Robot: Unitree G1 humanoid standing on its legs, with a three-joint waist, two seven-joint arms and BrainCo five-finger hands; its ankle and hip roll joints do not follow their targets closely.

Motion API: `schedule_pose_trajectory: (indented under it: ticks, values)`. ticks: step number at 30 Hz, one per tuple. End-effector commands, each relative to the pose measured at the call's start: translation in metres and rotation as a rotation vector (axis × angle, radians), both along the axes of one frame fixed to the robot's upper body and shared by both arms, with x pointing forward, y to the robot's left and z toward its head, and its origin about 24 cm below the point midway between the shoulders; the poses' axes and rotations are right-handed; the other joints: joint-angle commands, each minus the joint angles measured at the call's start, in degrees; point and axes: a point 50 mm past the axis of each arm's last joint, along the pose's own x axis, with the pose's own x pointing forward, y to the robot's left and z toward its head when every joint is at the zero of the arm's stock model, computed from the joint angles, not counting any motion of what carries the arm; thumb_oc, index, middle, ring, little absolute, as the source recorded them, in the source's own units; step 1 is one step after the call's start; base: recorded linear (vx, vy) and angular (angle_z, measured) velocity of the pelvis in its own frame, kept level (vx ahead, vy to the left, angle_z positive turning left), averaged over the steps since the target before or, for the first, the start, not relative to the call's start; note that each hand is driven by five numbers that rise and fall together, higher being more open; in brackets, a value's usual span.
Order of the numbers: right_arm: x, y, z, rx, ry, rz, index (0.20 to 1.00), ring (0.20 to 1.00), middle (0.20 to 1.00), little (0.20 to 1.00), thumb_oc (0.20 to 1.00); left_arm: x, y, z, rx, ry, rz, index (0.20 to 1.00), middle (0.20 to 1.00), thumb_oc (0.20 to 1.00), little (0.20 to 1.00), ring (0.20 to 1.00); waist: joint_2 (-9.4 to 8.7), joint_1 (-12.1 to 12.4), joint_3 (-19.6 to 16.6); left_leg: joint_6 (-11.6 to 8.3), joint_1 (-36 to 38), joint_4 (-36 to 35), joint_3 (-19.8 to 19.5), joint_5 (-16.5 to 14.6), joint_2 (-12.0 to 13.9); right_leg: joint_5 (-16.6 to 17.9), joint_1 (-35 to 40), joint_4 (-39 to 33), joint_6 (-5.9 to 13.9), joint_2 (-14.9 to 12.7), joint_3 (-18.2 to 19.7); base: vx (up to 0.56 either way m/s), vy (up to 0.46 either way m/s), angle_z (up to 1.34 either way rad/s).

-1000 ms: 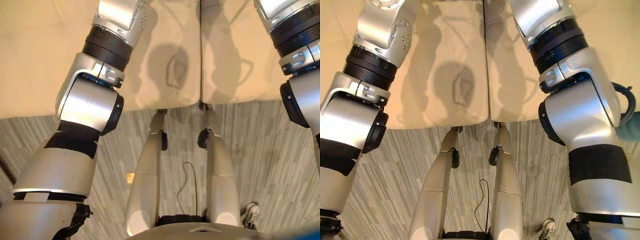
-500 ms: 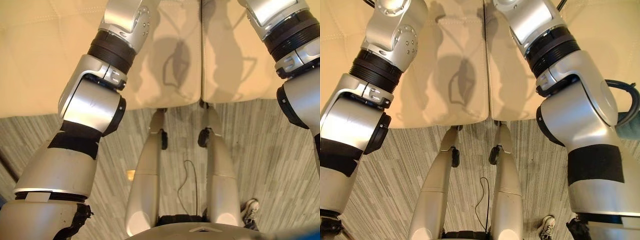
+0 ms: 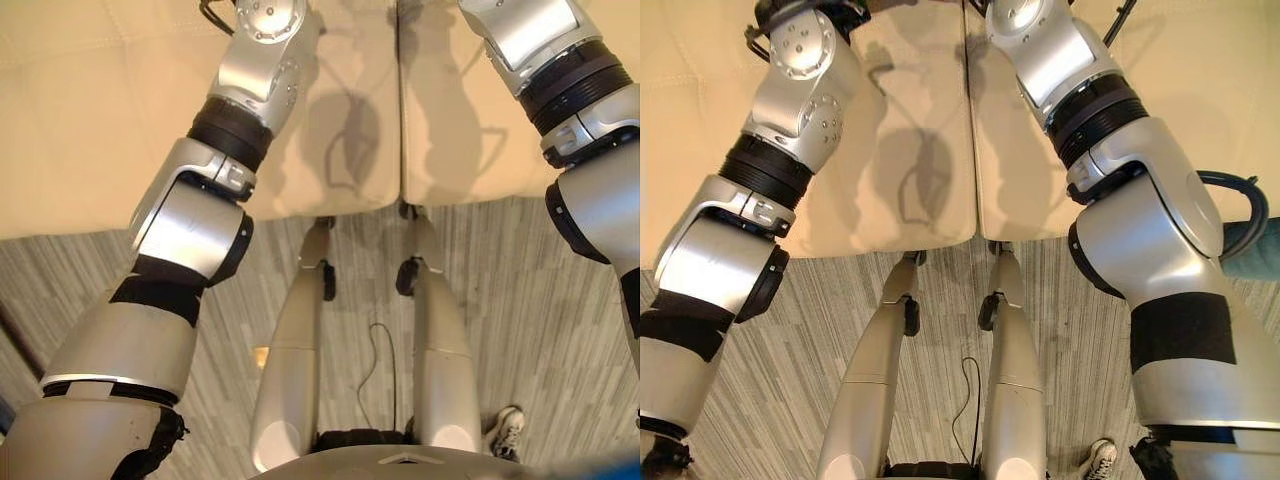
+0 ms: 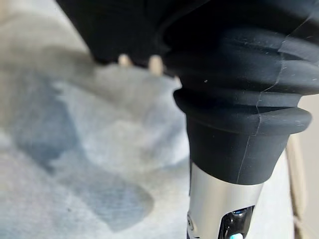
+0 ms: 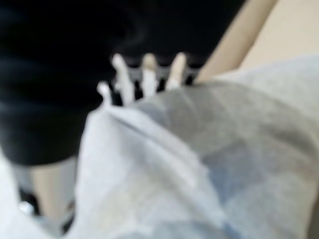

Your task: Pick up all the scattered cushions and arrange them neatly on the sofa.

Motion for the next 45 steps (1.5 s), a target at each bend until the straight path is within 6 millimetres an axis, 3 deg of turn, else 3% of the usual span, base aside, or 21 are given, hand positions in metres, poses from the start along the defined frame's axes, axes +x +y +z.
schedule_pose_trajectory:
  ticks: [1, 4, 6, 8, 11, 14, 18, 19, 20, 22, 24, 28, 30, 32, 35, 36, 37, 38, 39, 40, 45]
  values:
    - [-0.022, 0.052, 0.019, -0.118, -0.088, 0.158, 1.000, 1.000, 1.000, 1.000, 1.000, -0.026, -0.029, 0.034, 0.146, -0.195, -0.115, 1.000, 1.000, 1.000, 1.000, 1.000, 1.95, 0.30, 0.76, -3.11, -2.51, -2.45, -2.66, 0.24, -1.82, -4.12, 0.19, 0.80, 8.81, -3.39, 1.18, -0.08, 0.001, -0.01]
    - [-0.019, 0.044, 0.019, -0.121, -0.076, 0.137, 1.000, 1.000, 1.000, 1.000, 1.000, -0.021, -0.014, 0.027, 0.180, -0.174, -0.079, 1.000, 1.000, 1.000, 1.000, 1.000, 2.27, 0.48, 0.72, -3.53, -2.11, -2.18, -2.99, -1.24, -1.65, -5.40, 0.52, 0.84, 9.17, -3.09, 1.70, 0.00, -0.003, -0.01]
    - [-0.018, 0.042, 0.018, -0.120, -0.071, 0.133, 1.000, 1.000, 1.000, 1.000, 1.000, -0.018, -0.007, 0.023, 0.183, -0.164, -0.066, 1.000, 1.000, 1.000, 1.000, 1.000, 2.37, 0.44, 0.76, -3.16, -2.99, -1.91, -2.42, 0.04, -1.79, -4.12, -0.34, 0.92, 8.67, -3.38, 1.26, -0.03, 0.004, 0.00]
    - [-0.016, 0.037, 0.017, -0.125, -0.064, 0.125, 1.000, 1.000, 1.000, 1.000, 1.000, -0.016, 0.006, 0.016, 0.194, -0.151, -0.045, 1.000, 1.000, 1.000, 1.000, 1.000, 2.62, 0.65, 0.73, -3.66, -2.40, -1.74, -2.71, -1.46, -1.55, -5.38, 0.30, 0.94, 9.11, -3.14, 1.76, 0.00, 0.000, 0.00]
    - [-0.015, 0.034, 0.015, -0.129, -0.059, 0.123, 1.000, 1.000, 1.000, 1.000, 1.000, -0.014, 0.015, 0.011, 0.215, -0.142, -0.035, 1.000, 1.000, 1.000, 1.000, 1.000, 2.75, 0.54, 0.76, -3.30, -3.45, -1.38, -2.08, -0.04, -1.73, -4.03, -0.55, 0.95, 8.61, -3.38, 1.26, -0.02, 0.003, 0.00]
    - [-0.014, 0.022, 0.018, -0.128, -0.064, 0.094, 1.000, 1.000, 1.000, 1.000, 1.000, -0.012, 0.041, 0.001, 0.235, -0.117, 0.032, 1.000, 1.000, 1.000, 1.000, 1.000, 2.85, 0.80, 0.73, -3.56, -2.83, -1.23, -2.64, -1.59, -1.58, -5.22, 0.08, 1.01, 9.07, -3.04, 1.73, 0.00, 0.000, 0.00]
    - [-0.013, 0.010, 0.020, -0.115, -0.066, 0.064, 1.000, 1.000, 1.000, 1.000, 1.000, -0.010, 0.062, -0.006, 0.211, -0.091, 0.091, 1.000, 1.000, 1.000, 1.000, 1.000, 2.88, 0.61, 0.76, -3.14, -3.65, -0.92, -1.98, -0.26, -1.64, -3.89, -0.69, 1.07, 8.50, -3.33, 1.38, -0.05, 0.005, -0.04]
    - [-0.013, -0.001, 0.024, -0.103, -0.075, 0.037, 1.000, 1.000, 1.000, 1.000, 1.000, -0.011, 0.075, -0.008, 0.206, -0.085, 0.125, 1.000, 1.000, 1.000, 1.000, 1.000, 2.94, 0.67, 0.76, -3.16, -3.67, -0.81, -1.96, -0.28, -1.61, -3.89, -0.69, 1.06, 8.50, -3.37, 1.34, 0.04, -0.008, -0.05]
    - [-0.014, -0.001, 0.025, -0.103, -0.078, 0.038, 1.000, 1.000, 1.000, 1.000, 1.000, -0.012, 0.075, -0.007, 0.205, -0.088, 0.126, 1.000, 1.000, 1.000, 1.000, 1.000, 2.94, 0.81, 0.72, -3.55, -2.85, -0.93, -2.51, -1.66, -1.45, -5.16, 0.03, 1.05, 9.00, -3.07, 1.83, 0.00, 0.000, 0.00]
    - [-0.017, -0.023, 0.034, -0.073, -0.102, -0.006, 1.000, 1.000, 1.000, 1.000, 1.000, -0.015, 0.098, -0.012, 0.206, -0.082, 0.173, 1.000, 1.000, 1.000, 1.000, 1.000, 3.05, 0.69, 0.76, -3.11, -3.69, -0.86, -1.98, -0.18, -1.65, -3.75, -0.78, 1.03, 8.50, -3.44, 1.39, -0.03, 0.005, 0.00]
    - [-0.018, -0.031, 0.037, -0.064, -0.108, -0.022, 1.000, 1.000, 1.000, 1.000, 1.000, -0.017, 0.104, -0.015, 0.206, -0.082, 0.183, 1.000, 1.000, 1.000, 1.000, 1.000, 3.14, 0.73, 0.76, -3.11, -3.66, -0.89, -1.95, -0.17, -1.65, -3.70, -0.83, 1.00, 8.50, -3.46, 1.37, 0.00, 0.000, 0.00]
    - [-0.028, -0.071, 0.050, -0.024, -0.153, -0.092, 1.000, 1.000, 1.000, 1.000, 1.000, -0.033, 0.139, -0.034, 0.198, -0.095, 0.215, 1.000, 1.000, 1.000, 1.000, 1.000, 3.35, 1.18, 0.76, -3.20, -3.40, -1.01, -1.82, -0.22, -1.49, -3.78, -0.88, 1.02, 8.35, -3.33, 1.46, 0.00, 0.000, 0.00]
    - [-0.030, -0.076, 0.051, -0.022, -0.166, -0.100, 1.000, 1.000, 1.000, 1.000, 1.000, -0.037, 0.145, -0.042, 0.190, -0.093, 0.220, 1.000, 1.000, 1.000, 1.000, 1.000, 3.41, 1.13, 0.76, -3.20, -3.32, -1.00, -1.79, -0.27, -1.48, -3.81, -0.81, 1.03, 8.31, -3.24, 1.54, 0.00, 0.000, 0.00]
    - [-0.038, -0.103, 0.051, -0.016, -0.193, -0.147, 1.000, 1.000, 1.000, 1.000, 1.000, -0.051, 0.169, -0.065, 0.155, -0.081, 0.267, 1.000, 1.000, 1.000, 1.000, 1.000, 3.26, 1.38, 0.76, -3.15, -3.04, -0.92, -1.77, -0.55, -1.47, -3.93, -0.79, 1.08, 8.24, -3.08, 1.58, 0.00, 0.000, 0.00]
    - [-0.040, -0.113, 0.046, -0.026, -0.201, -0.159, 1.000, 1.000, 1.000, 1.000, 1.000, -0.058, 0.179, -0.085, 0.114, -0.053, 0.286, 1.000, 1.000, 1.000, 1.000, 1.000, 3.14, 1.31, 0.76, -3.10, -2.72, -0.56, -1.73, -0.85, -1.40, -4.12, -0.59, 1.36, 8.14, -2.99, 1.58, 0.00, 0.000, 0.00]
    - [-0.042, -0.128, 0.034, -0.046, -0.191, -0.170, 1.000, 1.000, 1.000, 1.000, 1.000, -0.065, 0.192, -0.111, 0.079, -0.001, 0.310, 1.000, 1.000, 1.000, 1.000, 1.000, 2.81, 1.19, 0.76, -2.92, -2.31, 0.67, -1.75, -1.55, -1.30, -4.46, -0.21, 1.88, 7.95, -3.02, 1.54, 0.00, 0.000, 0.00]
    - [-0.041, -0.128, 0.033, -0.046, -0.189, -0.169, 1.000, 1.000, 1.000, 1.000, 1.000, -0.065, 0.193, -0.111, 0.080, 0.001, 0.311, 1.000, 1.000, 1.000, 1.000, 1.000, 2.76, 1.16, 0.76, -2.92, -2.24, 0.79, -1.75, -1.63, -1.29, -4.50, -0.10, 1.93, 7.95, -3.01, 1.55, -0.01, -0.010, -0.03]
    - [-0.040, -0.136, 0.023, -0.068, -0.166, -0.183, 1.000, 1.000, 1.000, 1.000, 1.000, -0.069, 0.198, -0.128, 0.068, 0.040, 0.313, 1.000, 1.000, 1.000, 1.000, 1.000, 2.57, 1.13, 0.76, -2.68, -1.66, 1.88, -1.82, -2.46, -1.21, -4.89, 0.55, 2.35, 7.82, -3.04, 1.48, 0.05, -0.017, -0.05]
    - [-0.035, -0.155, -0.008, -0.078, -0.095, -0.198, 1.000, 1.000, 1.000, 1.000, 1.000, -0.077, 0.205, -0.167, 0.027, 0.140, 0.314, 1.000, 1.000, 1.000, 1.000, 1.000, 2.32, 1.32, 0.27, -2.53, 0.76, 4.27, -2.77, -5.64, -0.82, -7.06, 3.03, 3.39, 8.02, -2.69, 1.67, 0.05, -0.034, -0.05]
    - [-0.033, -0.162, -0.019, -0.112, -0.058, -0.213, 1.000, 1.000, 1.000, 1.000, 1.000, -0.081, 0.208, -0.180, 0.030, 0.181, 0.315, 1.000, 1.000, 1.000, 1.000, 1.000, 2.14, 1.34, 0.20, -2.31, 1.67, 5.09, -2.82, -6.27, -0.83, -7.41, 3.98, 3.81, 7.84, -2.76, 1.50, 0.06, -0.055, -0.10]
    - [-0.030, -0.204, -0.144, -0.146, 0.283, -0.207, 1.000, 1.000, 1.000, 1.000, 1.000, -0.113, 0.206, -0.293, 0.054, 0.578, 0.265, 1.000, 1.000, 1.000, 1.000, 1.000, 1.66, 1.37, -2.00, -1.82, 12.78, 7.14, -3.65, -9.18, -1.15, -10.21, 15.52, 5.46, 7.23, -2.54, 0.37, 0.03, -0.043, -0.05]
